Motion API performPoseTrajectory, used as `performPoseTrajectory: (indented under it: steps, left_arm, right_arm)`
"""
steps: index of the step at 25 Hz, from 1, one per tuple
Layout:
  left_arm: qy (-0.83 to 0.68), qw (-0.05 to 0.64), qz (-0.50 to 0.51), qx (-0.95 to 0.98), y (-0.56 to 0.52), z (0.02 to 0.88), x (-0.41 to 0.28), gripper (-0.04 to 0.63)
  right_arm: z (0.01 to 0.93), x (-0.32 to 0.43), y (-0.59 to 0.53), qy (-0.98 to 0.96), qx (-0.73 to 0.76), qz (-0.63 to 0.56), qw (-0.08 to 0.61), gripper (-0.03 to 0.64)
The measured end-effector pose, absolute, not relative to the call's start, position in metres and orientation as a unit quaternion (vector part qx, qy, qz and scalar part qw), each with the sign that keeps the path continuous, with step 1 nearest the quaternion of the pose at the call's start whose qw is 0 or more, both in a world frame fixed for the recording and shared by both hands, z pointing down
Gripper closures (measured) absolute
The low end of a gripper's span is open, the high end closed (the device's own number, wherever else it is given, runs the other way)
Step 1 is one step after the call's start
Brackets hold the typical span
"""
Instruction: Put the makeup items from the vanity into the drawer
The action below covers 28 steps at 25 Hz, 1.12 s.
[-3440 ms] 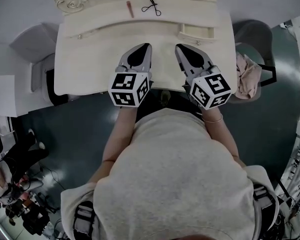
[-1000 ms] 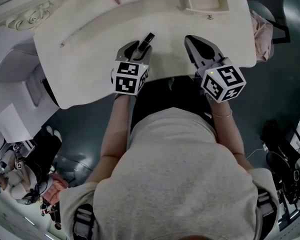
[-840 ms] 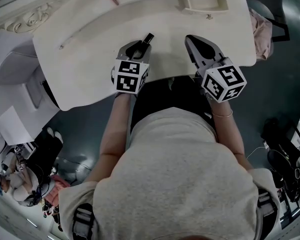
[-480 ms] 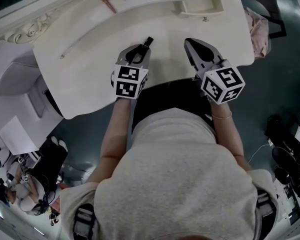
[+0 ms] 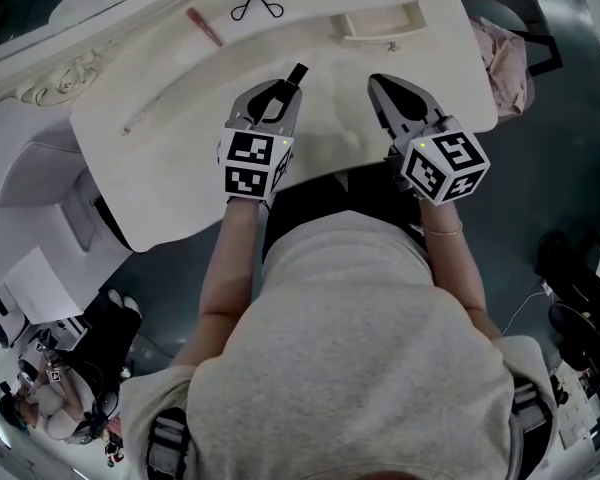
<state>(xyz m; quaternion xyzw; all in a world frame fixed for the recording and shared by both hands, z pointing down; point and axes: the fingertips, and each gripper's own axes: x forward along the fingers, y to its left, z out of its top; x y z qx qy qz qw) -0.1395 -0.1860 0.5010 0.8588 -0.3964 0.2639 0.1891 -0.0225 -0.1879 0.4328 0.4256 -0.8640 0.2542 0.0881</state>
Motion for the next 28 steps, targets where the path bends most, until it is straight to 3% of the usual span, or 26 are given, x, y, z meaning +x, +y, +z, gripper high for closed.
performPoseTrajectory:
  steps: [28]
  left_arm:
    - [-0.413,0.103,0.238,0.873,-0.273,0.433,-0.025,0.492]
  right_arm:
    - [0.408,0.084,-0.257,-0.882,0.409,0.223,0.068,0.609]
